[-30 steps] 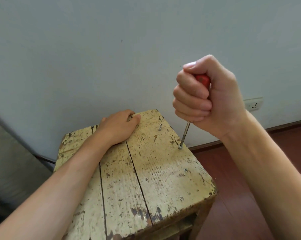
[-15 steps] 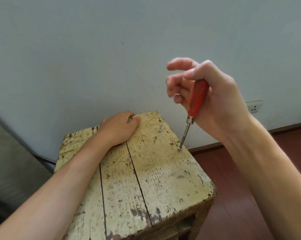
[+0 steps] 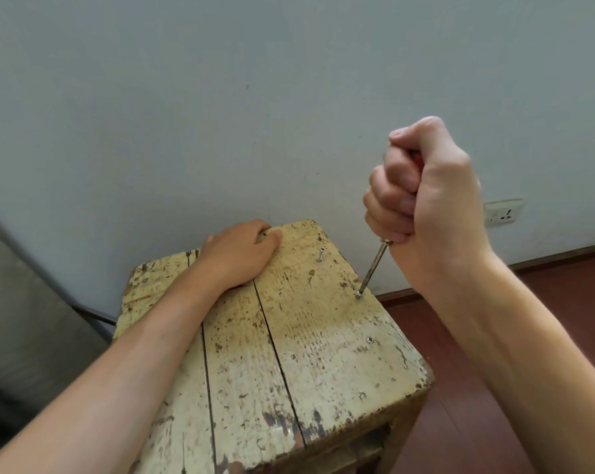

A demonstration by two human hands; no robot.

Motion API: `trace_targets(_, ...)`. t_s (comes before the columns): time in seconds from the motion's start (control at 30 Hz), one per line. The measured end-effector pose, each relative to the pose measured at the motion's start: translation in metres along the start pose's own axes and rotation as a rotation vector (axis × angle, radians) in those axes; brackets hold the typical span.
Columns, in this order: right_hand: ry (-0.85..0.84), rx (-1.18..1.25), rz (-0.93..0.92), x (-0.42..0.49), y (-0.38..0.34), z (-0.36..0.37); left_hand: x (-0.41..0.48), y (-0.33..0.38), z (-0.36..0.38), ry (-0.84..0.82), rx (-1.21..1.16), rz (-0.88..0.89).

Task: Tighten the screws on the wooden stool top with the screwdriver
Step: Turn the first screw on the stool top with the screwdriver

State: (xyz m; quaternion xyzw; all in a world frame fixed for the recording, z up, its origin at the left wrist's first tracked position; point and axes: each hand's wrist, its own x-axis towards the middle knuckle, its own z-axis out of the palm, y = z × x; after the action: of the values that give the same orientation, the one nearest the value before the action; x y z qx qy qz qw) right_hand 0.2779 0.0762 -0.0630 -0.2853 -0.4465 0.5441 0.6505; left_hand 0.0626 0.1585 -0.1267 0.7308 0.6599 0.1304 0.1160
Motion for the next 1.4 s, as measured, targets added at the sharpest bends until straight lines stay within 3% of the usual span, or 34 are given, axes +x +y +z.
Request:
trace_targets(0.07,0.114,-0.012,-0.059,-0.002,0.004,0.004,0.0,0.001,0.0,0.004,0.006,-0.003)
trace_targets(0.17,0.099,-0.039,-0.058,-0.001,0.005,0.002,-0.001,0.001,0.0,0.007,0.002,-0.005)
trace_targets(0.43,-0.571,0.063,0.129,0.027,-0.007,-0.019,0.0,0.0,0.0,0.014,0.001,-0.01)
trace_targets(0.57,-0.695,0.041,0.195,0.024,-0.006,-0.014,0.0,0.0,0.001,0.011,0.006,-0.011)
trace_targets(0.73,-0.442,0.027,0.133,0.017,-0.005,-0.01,0.001,0.0,0.002,0.012,0.009,-0.008)
trace_targets(0.9,0.105,-0.021,-0.051,0.004,0.003,0.006,0.001,0.0,0.001,0.003,-0.001,-0.008)
trace_targets(1.0,0.174,-0.05,-0.079,0.002,0.006,0.011,0.0,-0.001,0.001,0.004,-0.006,-0.009)
trace_targets(1.17,-0.179,-0.081,0.039,0.007,-0.001,-0.001,0.001,-0.001,0.002,0.011,-0.001,-0.008)
trace_targets(1.33,-0.491,-0.175,-0.059,0.02,-0.006,-0.013,0.002,-0.001,0.002,0.011,0.003,-0.007)
trace_targets(1.4,-0.606,-0.142,0.018,0.024,-0.007,-0.013,0.002,-0.002,0.002,0.017,0.001,-0.005)
